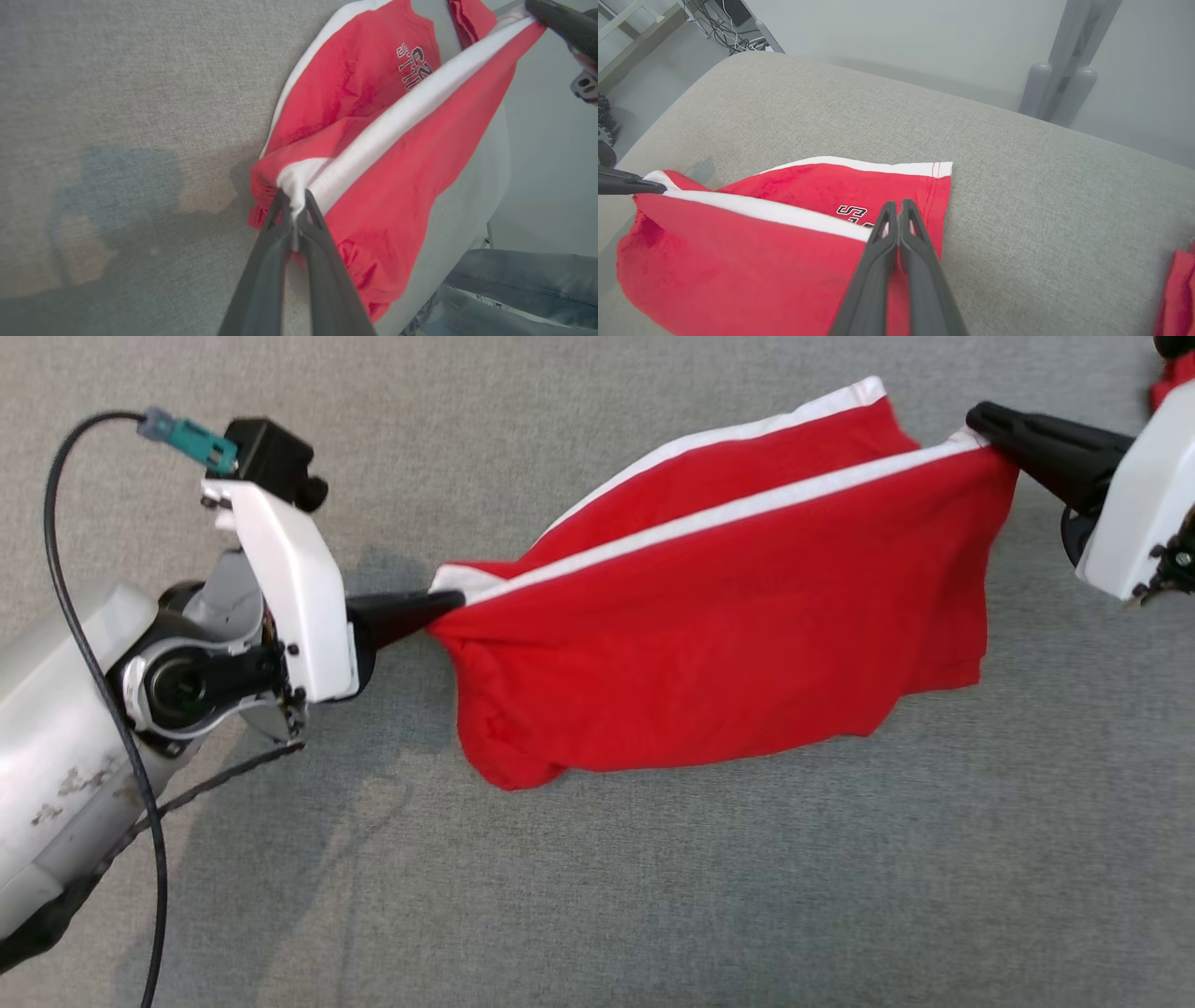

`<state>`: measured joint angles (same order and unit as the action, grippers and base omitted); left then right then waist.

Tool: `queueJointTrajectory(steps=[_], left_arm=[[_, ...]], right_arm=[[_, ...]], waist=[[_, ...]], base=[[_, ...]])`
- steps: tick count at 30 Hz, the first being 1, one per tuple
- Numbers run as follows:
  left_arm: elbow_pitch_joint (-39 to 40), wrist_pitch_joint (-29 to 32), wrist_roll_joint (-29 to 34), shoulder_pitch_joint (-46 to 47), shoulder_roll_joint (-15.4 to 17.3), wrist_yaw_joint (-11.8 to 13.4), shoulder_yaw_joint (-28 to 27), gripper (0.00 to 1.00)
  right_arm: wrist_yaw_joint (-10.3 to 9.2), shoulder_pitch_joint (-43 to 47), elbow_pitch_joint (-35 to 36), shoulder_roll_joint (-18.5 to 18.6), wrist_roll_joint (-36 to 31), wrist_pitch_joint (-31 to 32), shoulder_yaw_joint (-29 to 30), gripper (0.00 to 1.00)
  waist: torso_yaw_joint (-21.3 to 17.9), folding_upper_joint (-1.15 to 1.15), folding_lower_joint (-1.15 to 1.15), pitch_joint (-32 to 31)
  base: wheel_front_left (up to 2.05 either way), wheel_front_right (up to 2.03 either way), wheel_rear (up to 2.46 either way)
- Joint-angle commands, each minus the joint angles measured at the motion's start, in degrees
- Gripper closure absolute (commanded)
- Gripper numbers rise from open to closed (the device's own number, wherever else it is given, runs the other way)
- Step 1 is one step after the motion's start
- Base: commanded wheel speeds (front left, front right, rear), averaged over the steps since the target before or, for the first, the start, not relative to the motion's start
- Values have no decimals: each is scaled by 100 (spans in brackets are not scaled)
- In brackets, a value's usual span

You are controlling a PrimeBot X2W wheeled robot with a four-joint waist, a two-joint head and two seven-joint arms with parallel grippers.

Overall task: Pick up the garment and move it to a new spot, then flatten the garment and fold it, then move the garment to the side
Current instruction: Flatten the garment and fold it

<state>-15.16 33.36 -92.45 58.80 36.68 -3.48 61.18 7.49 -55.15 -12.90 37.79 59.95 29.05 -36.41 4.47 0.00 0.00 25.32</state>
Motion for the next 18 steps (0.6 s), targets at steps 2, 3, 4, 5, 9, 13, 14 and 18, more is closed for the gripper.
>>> queueJointTrajectory(steps=[2,3,4,5,9,13,14,18], left_arm=[[-142,32,8,208,-126,-6,-58,100],[-194,25,15,273,-170,-5,-70,100],[-253,26,30,341,-223,-8,-91,100],[-306,34,44,405,-274,-12,-98,100],[-497,70,100,631,-472,-57,-119,100],[-698,145,150,790,-619,-87,-84,100],[-742,163,163,817,-663,-84,-79,100],[-980,211,154,957,-846,-113,-93,100]], right_arm=[[3,-337,-243,-12,14,-145,-231,100],[3,-459,-334,-14,32,-202,-315,100],[3,-593,-415,-19,42,-262,-422,100],[3,-711,-488,-25,56,-339,-504,100],[3,-1191,-804,-13,82,-729,-899,100],[4,-1512,-1111,-24,188,-1147,-1352,100],[3,-1600,-1190,-13,199,-1262,-1450,100],[3,-1952,-1601,-32,287,-1808,-1917,100]], waist=[[141,0,0,207],[169,0,0,258],[198,0,0,309],[227,0,0,360],[339,0,0,530],[463,0,0,598],[492,0,0,609],[602,0,0,685]], base=[[0,0,0],[0,0,0],[0,0,0],[0,0,0],[0,0,0],[0,0,0],[0,0,0],[0,0,0]])
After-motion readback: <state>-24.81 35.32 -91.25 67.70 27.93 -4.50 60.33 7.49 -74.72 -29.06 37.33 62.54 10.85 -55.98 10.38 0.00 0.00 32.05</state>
